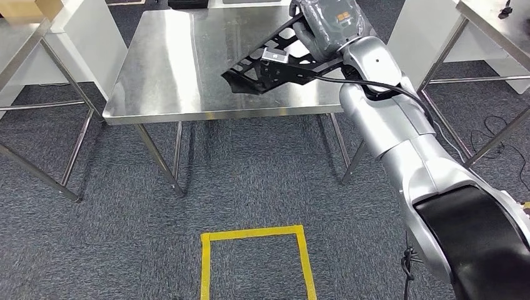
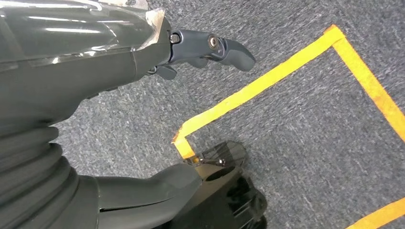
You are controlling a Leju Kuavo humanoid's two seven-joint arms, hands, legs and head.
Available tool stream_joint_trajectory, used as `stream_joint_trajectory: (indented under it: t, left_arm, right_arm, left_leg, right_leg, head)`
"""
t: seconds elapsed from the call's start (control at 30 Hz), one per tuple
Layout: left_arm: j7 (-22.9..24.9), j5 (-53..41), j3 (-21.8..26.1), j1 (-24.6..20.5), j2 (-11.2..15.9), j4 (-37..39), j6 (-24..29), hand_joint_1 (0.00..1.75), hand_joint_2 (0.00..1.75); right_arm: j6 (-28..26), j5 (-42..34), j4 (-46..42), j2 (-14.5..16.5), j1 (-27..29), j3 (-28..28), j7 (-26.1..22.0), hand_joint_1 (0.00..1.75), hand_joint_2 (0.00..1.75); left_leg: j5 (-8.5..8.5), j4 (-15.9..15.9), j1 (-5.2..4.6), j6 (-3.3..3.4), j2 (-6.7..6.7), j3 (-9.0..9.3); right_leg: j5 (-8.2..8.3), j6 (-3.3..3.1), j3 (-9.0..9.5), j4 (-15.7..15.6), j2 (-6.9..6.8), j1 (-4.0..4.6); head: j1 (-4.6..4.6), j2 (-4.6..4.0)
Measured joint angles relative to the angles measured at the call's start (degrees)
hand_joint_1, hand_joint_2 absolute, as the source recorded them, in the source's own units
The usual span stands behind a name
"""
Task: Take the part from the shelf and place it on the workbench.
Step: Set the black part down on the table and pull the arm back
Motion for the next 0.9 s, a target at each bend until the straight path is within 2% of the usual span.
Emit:
stream_joint_trajectory:
  t: [0.1, 0.13, 0.2, 0.23, 0.27, 0.3, 0.33, 0.37, 0.4, 0.43, 0.5, 0.57, 0.6, 0.67, 0.7, 0.73, 0.77, 0.8, 0.87, 0.9]
  left_arm:
    - [0.0, -0.1, 0.0, 0.0, 0.0, 0.0, 0.0, 0.0, 1.75]
    - [0.0, -0.2, 0.0, 0.0, -0.1, 0.0, 0.0, 0.0, 1.75]
    - [0.0, -0.4, 0.0, -0.1, -0.1, 0.0, -0.1, 0.0, 1.75]
    - [0.0, -0.4, 0.0, -0.1, -0.2, 0.0, -0.2, 0.0, 1.75]
    - [0.0, -0.5, 0.0, 0.0, -0.2, 0.0, -0.3, 0.0, 1.75]
    - [0.0, -0.5, 0.0, 0.0, -0.2, 0.0, -0.3, 0.0, 1.75]
    - [0.0, -0.5, 0.0, 0.0, -0.3, 0.0, -0.3, 0.0, 1.75]
    - [0.0, -0.6, 0.0, 0.0, -0.3, 0.0, -0.3, 0.0, 1.75]
    - [0.0, -0.6, 0.0, 0.0, -0.4, 0.0, -0.4, 0.0, 1.75]
    - [0.0, -0.7, 0.0, -0.1, -0.5, 0.0, -0.4, 0.0, 1.75]
    - [0.0, -0.9, 0.0, -0.1, -0.5, 0.0, -0.5, 0.0, 1.75]
    - [0.0, -1.0, 0.0, -0.1, -0.5, 0.0, -0.6, 0.0, 1.75]
    - [0.0, -1.0, 0.0, -0.1, -0.5, 0.0, -0.6, 0.0, 1.75]
    - [0.0, -1.1, -0.1, -0.1, -0.5, 0.0, -0.6, 0.0, 1.75]
    - [0.1, -1.1, -0.1, -0.1, -0.4, 0.0, -0.6, 0.0, 1.75]
    - [0.2, -1.1, -0.1, -0.1, -0.4, 0.0, -0.5, 0.0, 1.75]
    - [0.2, -1.1, -0.1, -0.1, -0.4, 0.0, -0.5, 0.0, 1.75]
    - [0.3, -1.1, -0.1, -0.1, -0.3, 0.0, -0.5, 0.0, 1.75]
    - [0.3, -1.2, 0.0, -0.1, -0.2, 0.0, -0.4, 0.0, 1.75]
    - [0.3, -1.2, 0.0, -0.1, -0.2, 0.0, -0.4, 0.0, 1.75]
  right_arm:
    - [0.0, 0.0, 0.0, 0.1, -0.2, 0.1, 0.0, 1.75, 1.75]
    - [0.0, 0.0, 0.1, 0.0, -0.3, 0.2, 0.0, 1.75, 1.75]
    - [0.0, -0.3, 0.3, -0.5, -0.5, 0.4, 0.0, 1.75, 1.75]
    - [0.1, -0.4, 0.4, -0.9, -0.5, 0.5, -0.1, 1.75, 1.75]
    - [0.1, -0.4, 0.6, -1.3, -0.4, 0.7, -0.1, 1.75, 1.75]
    - [0.2, -0.4, 0.6, -1.6, -0.4, 0.7, -0.2, 1.75, 1.75]
    - [0.2, -0.4, 0.7, -1.9, -0.4, 0.8, -0.2, 1.75, 1.75]
    - [0.2, -0.4, 0.7, -2.2, -0.4, 0.9, -0.2, 1.75, 1.75]
    - [0.2, -0.4, 0.7, -2.4, -0.5, 1.0, -0.1, 1.75, 1.75]
    - [0.1, -0.5, 0.7, -2.7, -0.5, 1.2, 0.1, 1.75, 1.75]
    - [0.1, -0.6, 0.7, -3.3, -0.6, 1.3, 0.7, 1.75, 1.75]
    - [0.0, -0.7, 0.6, -3.8, -0.8, 1.5, 1.0, 1.75, 1.75]
    - [0.0, -0.8, 0.6, -4.0, -0.8, 1.5, 1.1, 1.75, 1.75]
    - [0.0, -0.8, 0.6, -4.2, -0.7, 1.6, 1.2, 1.75, 1.75]
    - [0.0, -0.8, 0.6, -4.2, -0.6, 1.7, 1.3, 1.75, 1.75]
    - [0.0, -0.8, 0.6, -4.3, -0.5, 1.8, 1.4, 1.75, 1.75]
    - [-0.1, -0.9, 0.6, -4.4, -0.4, 1.9, 1.6, 1.75, 1.75]
    - [-0.1, -0.9, 0.6, -4.5, -0.3, 1.9, 1.7, 1.75, 1.75]
    - [-0.1, -1.0, 0.6, -4.6, -0.2, 2.0, 1.8, 1.75, 1.75]
    - [-0.1, -1.0, 0.6, -4.7, -0.3, 2.0, 1.9, 1.75, 1.75]
  left_leg:
    - [-0.03, 0.0, 0.01, 0.3, -0.03, 0.22]
    - [-0.14, -0.2, 0.01, 0.67, -0.06, 0.48]
    - [-0.86, -0.5, -0.15, 1.7, -0.29, 1.39]
    - [-1.38, -0.5, -0.31, 2.1, -0.48, 1.9]
    - [-1.9, -0.5, -0.47, 2.29, -0.71, 2.46]
    - [-2.33, -0.4, -0.58, 2.27, -0.92, 3.02]
    - [-2.8, -0.4, -0.67, 2.2, -1.08, 3.56]
    - [-3.31, -0.2, -0.88, 2.02, -1.19, 4.01]
    - [-3.74, -0.1, -1.0, 1.81, -1.27, 4.29]
    - [-4.08, 0.0, -1.08, 1.56, -1.31, 4.43]
    - [-4.54, -0.1, -1.1, 1.01, -1.33, 4.68]
    - [-5.47, 0.8, -1.03, 0.34, -1.11, 4.46]
    - [-6.47, 2.7, -0.92, -0.05, -0.93, 3.63]
    - [-9.32, 9.6, -0.44, -0.81, -0.61, -0.18]
    - [-10.45, 13.4, -0.16, -1.15, -0.54, -2.57]
    - [-10.65, 15.9, 0.08, -1.43, -0.47, -4.51]
    - [-9.6, 16.4, 0.3, -1.63, -0.38, -5.48]
    - [-7.37, 14.4, 0.5, -1.74, -0.28, -5.25]
    - [-2.2, 6.8, 0.76, -1.65, -0.11, -2.35]
    - [-0.85, 3.5, 0.7, -1.46, -0.08, -0.78]
  right_leg:
    - [-0.25, 0.36, 0.09, -0.1, -0.02, 0.13]
    - [-0.93, 0.49, -0.64, 1.4, -0.07, 0.16]
    - [-3.87, 0.65, -6.99, 11.4, -0.16, 0.18]
    - [-4.58, 0.79, -10.11, 15.9, -0.2, 0.09]
    - [-4.04, 1.14, -12.1, 17.7, -0.2, 0.1]
    - [-1.8, 1.6, -11.22, 14.5, -0.2, 0.12]
    - [0.87, 1.93, -9.67, 10.0, -0.26, 0.16]
    - [3.15, 1.89, -7.99, 5.7, -0.32, 0.29]
    - [4.66, 1.58, -6.73, 2.6, -0.37, 0.42]
    - [5.35, 1.13, -6.01, 1.0, -0.41, 0.61]
    - [5.16, 0.17, -5.6, 0.6, -0.37, 0.69]
    - [4.85, -0.65, -4.94, 0.2, -0.37, 0.09]
    - [4.69, -1.07, -4.51, -0.1, -0.36, -0.28]
    - [4.19, -1.85, -3.87, -0.2, -0.28, -0.41]
    - [3.95, -2.0, -3.6, -0.2, -0.2, -0.39]
    - [3.66, -2.05, -3.27, -0.2, -0.11, -0.38]
    - [3.31, -1.97, -2.85, -0.1, -0.01, -0.4]
    - [2.9, -1.78, -2.35, -0.1, 0.07, -0.42]
    - [2.04, -1.33, -1.33, 0.1, 0.17, -0.42]
    - [1.67, -1.05, -1.09, 0.2, 0.23, -0.28]
  head:
    - [0.07, 0.0]
    - [0.21, 0.0]
    - [0.68, 0.0]
    - [0.94, 0.0]
    - [1.11, 0.0]
    - [1.25, 0.0]
    - [1.36, 0.0]
    - [1.43, -0.01]
    - [1.46, -0.01]
    - [1.4, -0.01]
    - [1.26, 0.0]
    - [1.14, -0.01]
    - [0.96, -0.01]
    - [0.52, -0.01]
    - [0.35, 0.0]
    - [0.26, 0.0]
    - [0.17, 0.0]
    - [0.09, 0.0]
    - [0.0, -0.01]
    - [0.01, -0.01]
